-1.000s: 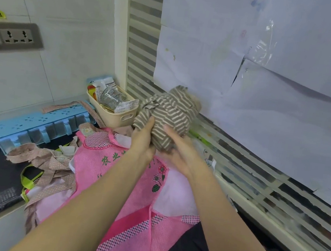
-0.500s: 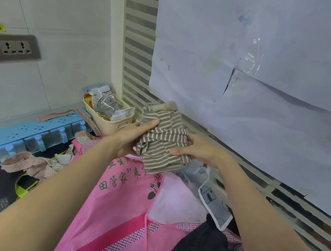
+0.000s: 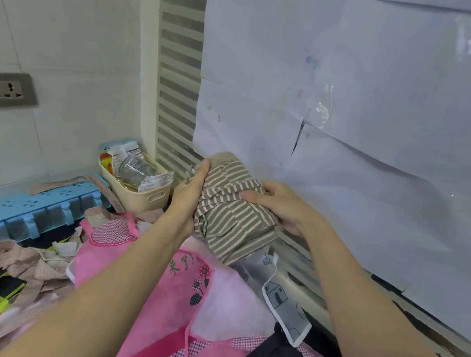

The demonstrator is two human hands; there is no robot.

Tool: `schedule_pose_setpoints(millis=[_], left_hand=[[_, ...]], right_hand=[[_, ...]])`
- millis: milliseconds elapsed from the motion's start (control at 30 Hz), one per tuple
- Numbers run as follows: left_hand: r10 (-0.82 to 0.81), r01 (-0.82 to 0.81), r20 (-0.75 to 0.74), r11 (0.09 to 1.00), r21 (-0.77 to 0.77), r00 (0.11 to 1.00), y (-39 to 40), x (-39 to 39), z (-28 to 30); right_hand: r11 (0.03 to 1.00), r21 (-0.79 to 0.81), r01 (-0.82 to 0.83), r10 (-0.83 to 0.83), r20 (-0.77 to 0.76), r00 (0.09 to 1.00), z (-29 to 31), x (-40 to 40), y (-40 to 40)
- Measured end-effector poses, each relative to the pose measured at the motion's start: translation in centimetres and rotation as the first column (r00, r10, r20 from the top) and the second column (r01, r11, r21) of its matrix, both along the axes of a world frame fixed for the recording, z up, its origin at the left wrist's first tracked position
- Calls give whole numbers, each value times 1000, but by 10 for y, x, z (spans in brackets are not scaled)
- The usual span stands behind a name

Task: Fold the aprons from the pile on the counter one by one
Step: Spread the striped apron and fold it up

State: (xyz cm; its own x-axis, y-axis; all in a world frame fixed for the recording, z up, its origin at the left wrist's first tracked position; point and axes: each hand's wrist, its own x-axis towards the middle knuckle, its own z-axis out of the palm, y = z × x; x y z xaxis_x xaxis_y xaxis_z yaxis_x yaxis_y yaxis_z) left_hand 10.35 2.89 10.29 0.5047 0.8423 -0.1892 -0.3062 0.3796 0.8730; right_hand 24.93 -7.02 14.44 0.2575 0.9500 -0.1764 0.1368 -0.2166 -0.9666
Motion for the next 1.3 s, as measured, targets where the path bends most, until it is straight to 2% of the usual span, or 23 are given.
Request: schedule_pose_setpoints(millis=[67, 133, 200, 267, 367, 467, 533, 600, 667, 733, 833, 933, 1000, 1100, 1200, 1233, 1267, 1300], left_hand=[[-52, 51, -9, 998, -35, 999, 1, 5, 1], [16, -17, -67, 1000, -18, 998, 8, 11, 0], [65, -66, -96, 998, -8, 993, 10, 11, 7], [98, -98, -85, 995, 10, 991, 10, 13, 19], [91, -90, -20, 996, 8, 996, 15, 22, 35], [53, -54, 67, 999, 9, 996, 17, 33, 55], [-25, 25, 119, 1000, 4, 993, 22, 37, 68], [-158, 154, 152, 987, 33, 976, 32, 43, 81], [-257, 240, 119, 960, 140, 959, 40, 42, 95], [-306, 298, -11, 917, 265, 952, 53, 33, 117], [-300, 333, -146, 831, 446, 943, 82, 17, 154], [-407, 466, -247, 625, 626, 879, 100, 10, 203], [-447, 495, -279, 498, 712, 850, 99, 4, 233], [-439, 427, -213, 474, 770, 873, 101, 0, 259], [-447, 401, -207, 400, 824, 870, 100, -1, 283], [-452, 384, -194, 379, 842, 871, 97, 0, 294], [-462, 365, -164, 387, 847, 871, 94, 1, 301], [-483, 351, -124, 415, 840, 867, 92, 2, 307]], right_hand=[[1000, -24, 3, -3, -3, 1000, -1, 5, -1], [999, -31, 9, -10, -54, 998, 0, 10, -2], [1000, 12, 27, -24, -170, 985, 4, 14, -2], [996, 60, 59, -48, -169, 984, 16, 18, -2], [994, 81, 68, -72, 53, 996, 41, 17, 1], [988, 133, 83, -116, 262, 958, 72, 14, 5], [958, 241, 155, -245, 412, 878, 90, 12, 10], [879, 401, 258, -436, 459, 774, 110, 10, 17], [810, 499, 309, -558, 491, 669, 128, 10, 22], [759, 566, 320, -627, 506, 592, 152, 10, 25], [751, 592, 291, -627, 504, 594, 184, 5, 26], [760, 587, 281, -612, 499, 613, 212, -7, 31], [767, 576, 282, -609, 515, 603, 234, -19, 34], [780, 534, 326, -614, 556, 560, 264, -34, 32], [730, 586, 351, -680, 573, 458, 294, -43, 29], [695, 625, 355, -718, 592, 364, 306, -46, 28], [674, 651, 348, -735, 638, 230, 314, -48, 28], [663, 668, 337, -722, 689, 55, 323, -50, 28]])
